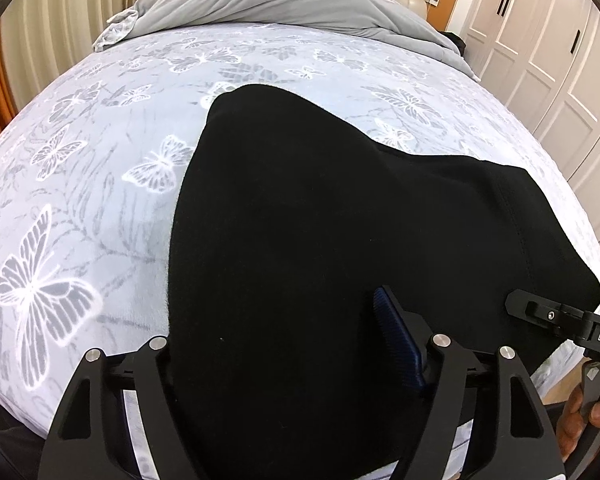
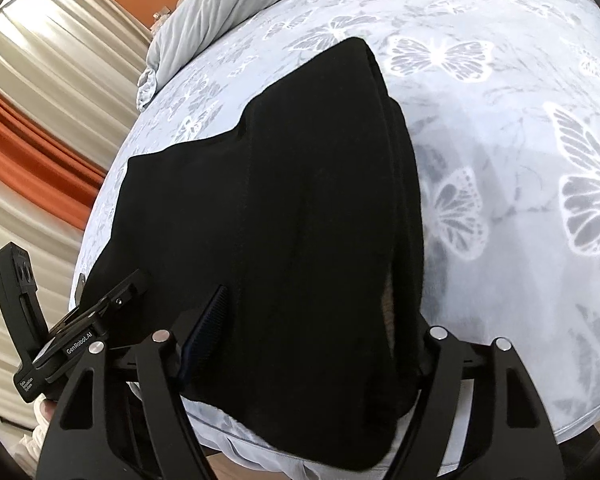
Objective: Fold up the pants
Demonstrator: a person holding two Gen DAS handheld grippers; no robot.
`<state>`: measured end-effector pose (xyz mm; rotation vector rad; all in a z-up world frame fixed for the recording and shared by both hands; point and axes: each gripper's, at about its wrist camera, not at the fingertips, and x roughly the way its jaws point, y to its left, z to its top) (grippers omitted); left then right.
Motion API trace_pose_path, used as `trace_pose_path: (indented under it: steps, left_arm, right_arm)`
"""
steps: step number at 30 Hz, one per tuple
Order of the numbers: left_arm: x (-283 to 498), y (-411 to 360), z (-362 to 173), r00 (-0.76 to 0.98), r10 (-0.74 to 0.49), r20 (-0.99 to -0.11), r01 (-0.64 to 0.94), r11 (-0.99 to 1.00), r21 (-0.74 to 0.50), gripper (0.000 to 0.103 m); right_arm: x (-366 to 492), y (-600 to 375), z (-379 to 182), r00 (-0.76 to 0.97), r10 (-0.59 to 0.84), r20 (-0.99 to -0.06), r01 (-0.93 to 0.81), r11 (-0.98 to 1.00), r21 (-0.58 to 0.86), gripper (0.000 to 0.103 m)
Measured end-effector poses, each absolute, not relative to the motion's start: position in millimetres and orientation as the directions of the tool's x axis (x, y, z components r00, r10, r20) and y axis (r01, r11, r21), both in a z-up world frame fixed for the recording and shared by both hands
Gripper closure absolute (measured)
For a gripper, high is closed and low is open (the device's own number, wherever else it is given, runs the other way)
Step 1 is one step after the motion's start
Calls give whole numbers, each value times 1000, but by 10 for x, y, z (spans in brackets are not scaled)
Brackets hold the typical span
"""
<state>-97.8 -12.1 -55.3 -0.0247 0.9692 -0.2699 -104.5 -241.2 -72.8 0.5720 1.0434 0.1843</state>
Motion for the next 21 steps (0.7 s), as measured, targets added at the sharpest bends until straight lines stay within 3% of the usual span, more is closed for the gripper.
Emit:
trace_pose_path:
  steps: [5, 8, 14, 19, 21]
  left_arm:
    - [-1019, -170, -523, 558, -221, -800, 223, 968, -112, 39]
    - [-1001, -148, -503, 570, -218, -793, 226, 969, -103, 54]
    - [-963, 39, -381, 537, -298, -790, 219, 953, -211, 71]
    - [-1087, 252, -228, 495, -396, -774, 216, 918, -332, 74]
    - [-1122, 280, -283, 482, -392, -783, 202, 920, -336, 69]
  right_arm:
    - [-1028, -2347, -717, 508, 394, -766, 117, 849, 515, 32]
    - [-1043, -2302, -658, 521, 399, -755, 100, 850, 518, 51]
    - [-1202, -2308, -537, 565, 446, -694, 82, 807, 585, 62]
    - [-1415, -2312, -552, 569, 481, -666, 85, 772, 630, 62]
    - [-1424, -2337, -630, 561, 483, -672, 99, 767, 634, 61]
